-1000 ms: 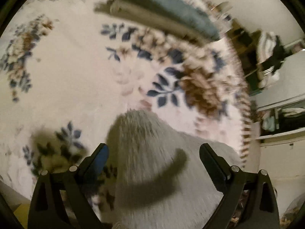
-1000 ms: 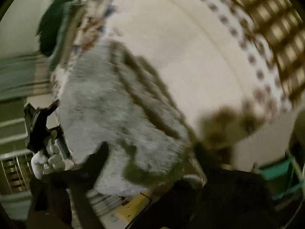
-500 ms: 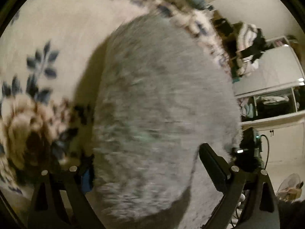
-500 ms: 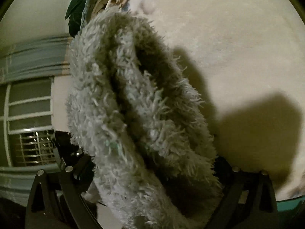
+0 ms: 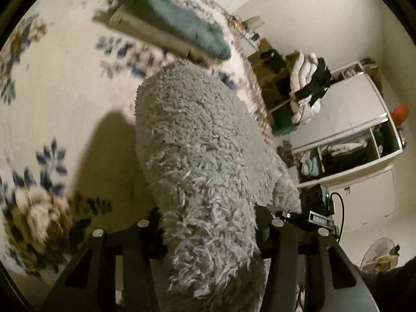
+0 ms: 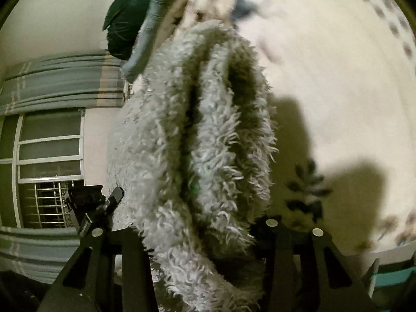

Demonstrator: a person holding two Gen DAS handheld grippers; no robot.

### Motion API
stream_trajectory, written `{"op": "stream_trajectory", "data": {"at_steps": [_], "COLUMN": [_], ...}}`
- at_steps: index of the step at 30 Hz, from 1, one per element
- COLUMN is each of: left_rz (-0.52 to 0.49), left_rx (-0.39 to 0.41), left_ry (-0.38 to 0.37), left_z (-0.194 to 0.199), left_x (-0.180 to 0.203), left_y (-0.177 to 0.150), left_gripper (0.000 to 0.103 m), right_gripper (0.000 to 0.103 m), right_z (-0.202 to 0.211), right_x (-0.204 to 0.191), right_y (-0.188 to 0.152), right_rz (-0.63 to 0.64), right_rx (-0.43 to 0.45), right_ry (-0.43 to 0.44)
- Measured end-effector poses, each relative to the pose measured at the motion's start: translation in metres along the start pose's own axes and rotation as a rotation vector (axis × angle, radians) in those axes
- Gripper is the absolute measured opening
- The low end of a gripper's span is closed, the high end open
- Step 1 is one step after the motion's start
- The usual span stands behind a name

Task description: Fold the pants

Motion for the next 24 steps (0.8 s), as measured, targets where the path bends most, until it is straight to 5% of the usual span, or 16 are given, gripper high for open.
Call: {"op": "stream_trajectory", "data": {"at_steps": [5,11,19,24], "left_rz": [-0.035,-0.074,-0.060,0.013], "left_rx": [0.084,0.179,0.196,0.124], "left_ry": [-0.001,-0.012,0.034,0.105], "left_z": [0.025,0.060,0.043,0.002], "left_x": [0.019,0.013,-0.048,-0.108], "left_y": [0.076,0.210,0.374,0.419], "left_gripper": [0.045,0.045,0.045,0.045], "right_gripper": [0.047,0.047,0.047,0.047], "right_z": [0.033,0.046,0.018,-0.021], "right_x": [-0.061,-0.148,-0.211,-0.220], "right_y": [0.042,0.161,0.342,0.425], "right_rz": [0.065,0.129,0.158,0.129], "right_rx": [0.045,0.122,0.144,0.108], "right_ry": [-0.034,-0.059,-0.107,-0.179]}}
Point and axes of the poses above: each gripper's, at about its wrist camera, not at the fingertips, and z roughly against the way its jaws point, x to its right, y to its top, the point moved 9 cm from there along -z, roughly the way its jaws point, and after that the axes turned 14 degrees about -x, right-handed, at the moved point
